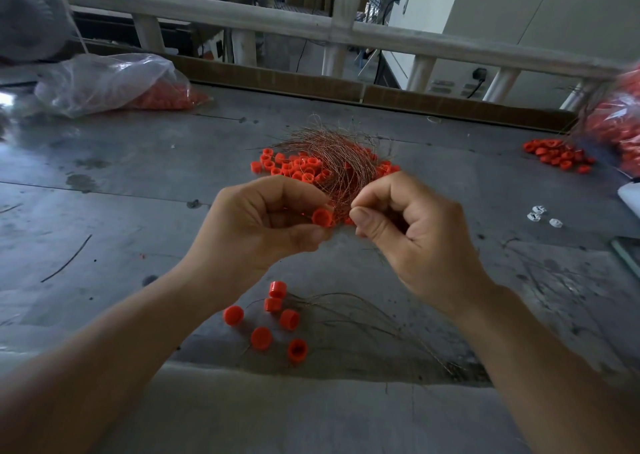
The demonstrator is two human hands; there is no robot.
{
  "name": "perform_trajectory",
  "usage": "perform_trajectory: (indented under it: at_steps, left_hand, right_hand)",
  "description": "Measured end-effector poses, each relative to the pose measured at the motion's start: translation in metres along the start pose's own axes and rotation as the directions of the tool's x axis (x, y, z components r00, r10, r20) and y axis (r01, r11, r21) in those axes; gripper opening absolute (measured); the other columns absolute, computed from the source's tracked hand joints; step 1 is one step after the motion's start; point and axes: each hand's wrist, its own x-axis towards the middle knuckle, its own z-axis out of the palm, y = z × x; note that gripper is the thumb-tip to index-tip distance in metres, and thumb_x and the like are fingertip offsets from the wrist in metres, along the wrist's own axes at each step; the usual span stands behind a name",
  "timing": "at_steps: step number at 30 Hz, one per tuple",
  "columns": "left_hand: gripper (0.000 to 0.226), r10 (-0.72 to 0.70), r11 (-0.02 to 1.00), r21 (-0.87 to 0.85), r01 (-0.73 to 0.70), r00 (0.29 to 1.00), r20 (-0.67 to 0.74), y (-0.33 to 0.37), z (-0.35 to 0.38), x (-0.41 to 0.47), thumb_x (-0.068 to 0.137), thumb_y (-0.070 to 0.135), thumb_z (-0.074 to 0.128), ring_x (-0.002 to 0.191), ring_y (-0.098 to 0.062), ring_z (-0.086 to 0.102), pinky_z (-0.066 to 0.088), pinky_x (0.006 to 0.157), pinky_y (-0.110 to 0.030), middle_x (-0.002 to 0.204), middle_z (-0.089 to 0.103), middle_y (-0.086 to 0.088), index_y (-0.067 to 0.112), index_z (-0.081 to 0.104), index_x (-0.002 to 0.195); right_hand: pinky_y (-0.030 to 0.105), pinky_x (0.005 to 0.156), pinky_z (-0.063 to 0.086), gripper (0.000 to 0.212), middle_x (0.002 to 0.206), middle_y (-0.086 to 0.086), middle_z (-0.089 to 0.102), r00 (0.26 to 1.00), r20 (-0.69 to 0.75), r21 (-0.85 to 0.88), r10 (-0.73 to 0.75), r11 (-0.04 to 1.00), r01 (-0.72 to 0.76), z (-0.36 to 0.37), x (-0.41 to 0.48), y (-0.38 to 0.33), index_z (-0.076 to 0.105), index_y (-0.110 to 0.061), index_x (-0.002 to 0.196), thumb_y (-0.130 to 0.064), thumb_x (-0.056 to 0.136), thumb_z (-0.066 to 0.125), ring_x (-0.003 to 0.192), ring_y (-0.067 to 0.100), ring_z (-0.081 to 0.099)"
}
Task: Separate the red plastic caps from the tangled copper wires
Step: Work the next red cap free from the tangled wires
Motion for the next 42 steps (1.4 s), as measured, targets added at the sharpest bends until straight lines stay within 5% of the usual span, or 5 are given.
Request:
perform_trajectory:
  at_steps: [14, 19, 26, 38, 42]
  left_hand:
    - [0.031, -0.011, 0.999, -0.041, 0.01, 1.0, -0.027, -0.0035, -0.0021, 0.0, 0.052, 0.02, 0.073, 0.07, -0.016, 0.069, 0.054, 0.065, -0.02, 0.078, 0.071, -0.004, 0.018, 0.067, 0.082]
    - [0.028, -0.003, 1.0, -0.022, 0.003, 1.0, 0.017, -0.0015, 0.0008, -0.0008, 0.055, 0.013, 0.071, 0.07, -0.011, 0.069, 0.053, 0.065, -0.016, 0.076, 0.072, -0.001, 0.013, 0.067, 0.083]
    - [0.027, 0.007, 0.992, -0.129, -0.005, 1.0, 0.013, 0.0001, 0.0003, -0.0008, 0.05, 0.016, 0.072, 0.066, -0.011, 0.067, 0.053, 0.062, -0.018, 0.073, 0.072, -0.003, 0.016, 0.072, 0.077]
    - [0.033, 0.011, 0.98, -0.199, 0.006, 0.996, 0.084, 0.0001, -0.0039, -0.001, 0.056, 0.006, 0.078, 0.077, -0.014, 0.07, 0.053, 0.067, -0.018, 0.082, 0.074, -0.002, 0.021, 0.076, 0.085]
    - [0.033, -0.015, 0.965, -0.257, 0.045, 0.993, 0.119, -0.0009, -0.004, -0.0015, 0.073, 0.002, 0.055, 0.085, -0.016, 0.07, 0.053, 0.072, -0.019, 0.09, 0.074, -0.003, 0.02, 0.074, 0.093]
  right_hand:
    - [0.019, 0.051, 0.046, 0.014, 0.061, -0.005, 0.059, 0.986, -0.138, 0.098, 0.095, 0.992, -0.081, -0.0053, -0.0002, -0.0071, 0.059, -0.026, 0.077, -0.013, 0.082, 0.059, 0.058, 0.015, 0.055]
    - [0.012, 0.05, 0.038, 0.015, 0.055, -0.013, 0.051, 0.991, 0.064, 0.189, 0.12, 0.973, -0.13, -0.0009, -0.0023, -0.0093, 0.06, -0.026, 0.074, -0.013, 0.082, 0.058, 0.052, 0.001, 0.046]
    - [0.016, 0.047, 0.037, 0.014, 0.054, -0.008, 0.049, 0.969, 0.163, 0.141, 0.186, 0.968, -0.209, -0.0001, -0.0025, -0.0057, 0.06, -0.029, 0.072, -0.019, 0.08, 0.057, 0.05, 0.007, 0.043]
    - [0.014, 0.044, 0.031, 0.011, 0.047, -0.012, 0.043, 0.954, 0.148, 0.139, 0.259, 0.95, -0.279, -0.0029, -0.0012, -0.0031, 0.06, -0.026, 0.069, -0.023, 0.078, 0.056, 0.043, 0.002, 0.037]
    - [0.017, 0.043, 0.031, 0.011, 0.048, -0.01, 0.044, 0.955, 0.117, 0.146, 0.271, 0.947, -0.286, -0.006, -0.0009, -0.0024, 0.06, -0.025, 0.068, -0.023, 0.078, 0.057, 0.044, 0.003, 0.037]
